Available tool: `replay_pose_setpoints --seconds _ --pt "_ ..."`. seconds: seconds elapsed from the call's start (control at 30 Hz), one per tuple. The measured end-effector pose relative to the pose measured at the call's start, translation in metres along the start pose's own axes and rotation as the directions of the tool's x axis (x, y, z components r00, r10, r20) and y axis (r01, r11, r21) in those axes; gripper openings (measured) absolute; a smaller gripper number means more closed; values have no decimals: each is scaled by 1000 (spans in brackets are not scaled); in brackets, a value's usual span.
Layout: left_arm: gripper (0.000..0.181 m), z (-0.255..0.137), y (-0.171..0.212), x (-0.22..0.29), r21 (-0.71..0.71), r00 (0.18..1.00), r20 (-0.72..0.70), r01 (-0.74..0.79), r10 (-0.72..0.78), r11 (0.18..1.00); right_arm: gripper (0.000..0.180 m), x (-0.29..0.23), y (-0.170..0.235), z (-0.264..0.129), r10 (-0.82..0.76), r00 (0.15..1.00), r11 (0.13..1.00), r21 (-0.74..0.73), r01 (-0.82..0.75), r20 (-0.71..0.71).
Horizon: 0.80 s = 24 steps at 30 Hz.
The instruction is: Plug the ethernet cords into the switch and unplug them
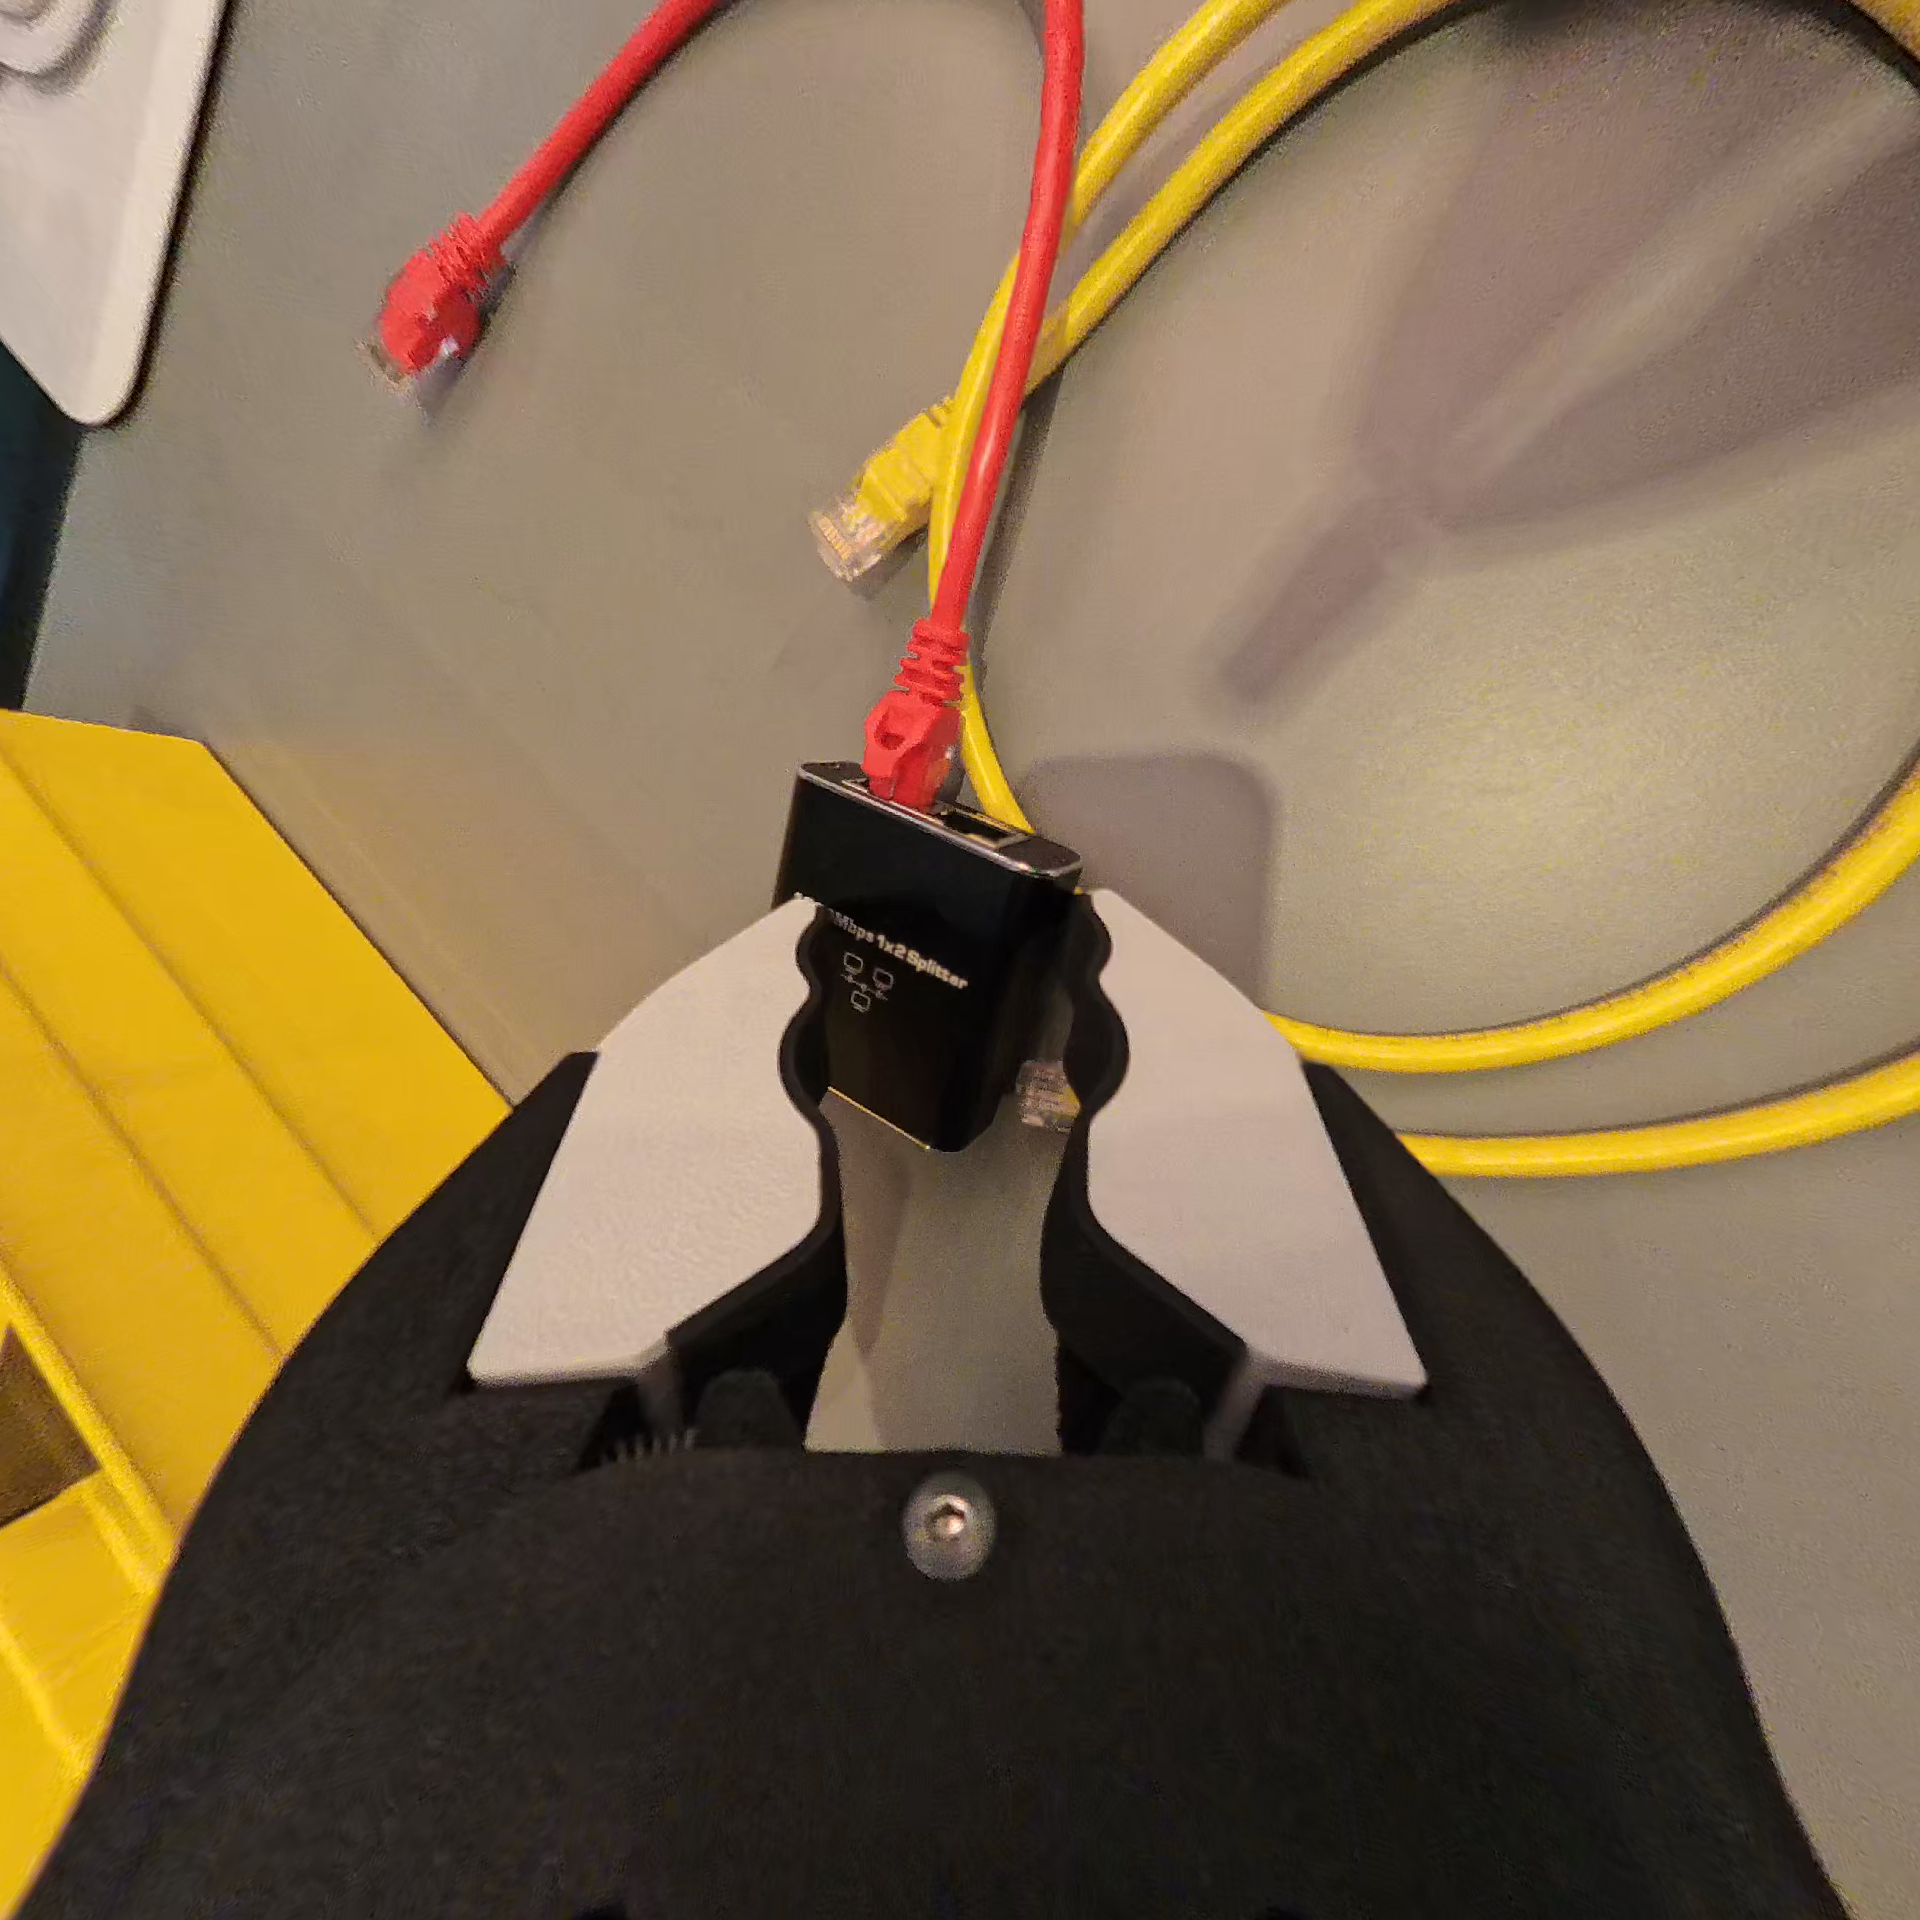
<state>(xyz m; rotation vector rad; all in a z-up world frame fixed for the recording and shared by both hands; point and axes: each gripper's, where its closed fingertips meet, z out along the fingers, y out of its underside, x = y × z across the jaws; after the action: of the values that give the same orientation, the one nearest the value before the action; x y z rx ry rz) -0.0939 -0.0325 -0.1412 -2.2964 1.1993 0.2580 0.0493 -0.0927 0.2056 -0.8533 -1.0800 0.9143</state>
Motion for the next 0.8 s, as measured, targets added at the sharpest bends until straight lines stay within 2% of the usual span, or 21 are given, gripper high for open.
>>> replay_pose_setpoints --seconds 0.2,0.33,0.4,0.8 --pt "41 -15 1 20 -50 984 -175 -40 30 998 12 0 0 -1 2 1000 1000 -4 -2 2" --pt "41 -29 -5 39 -53 933 -360 -18 -3 998 12 1 2 -1 8 1000 1000 -10 -8 5" --pt "41 -31 -5 41 -76 916 -401 -16 -15 997 13 0 2 0 6 1000 1000 -12 -6 8" --pt "40 -25 -6 50 -17 961 -201 -199 192 980 13 -1 4 1 -1 1000 1000 -26 1 8"
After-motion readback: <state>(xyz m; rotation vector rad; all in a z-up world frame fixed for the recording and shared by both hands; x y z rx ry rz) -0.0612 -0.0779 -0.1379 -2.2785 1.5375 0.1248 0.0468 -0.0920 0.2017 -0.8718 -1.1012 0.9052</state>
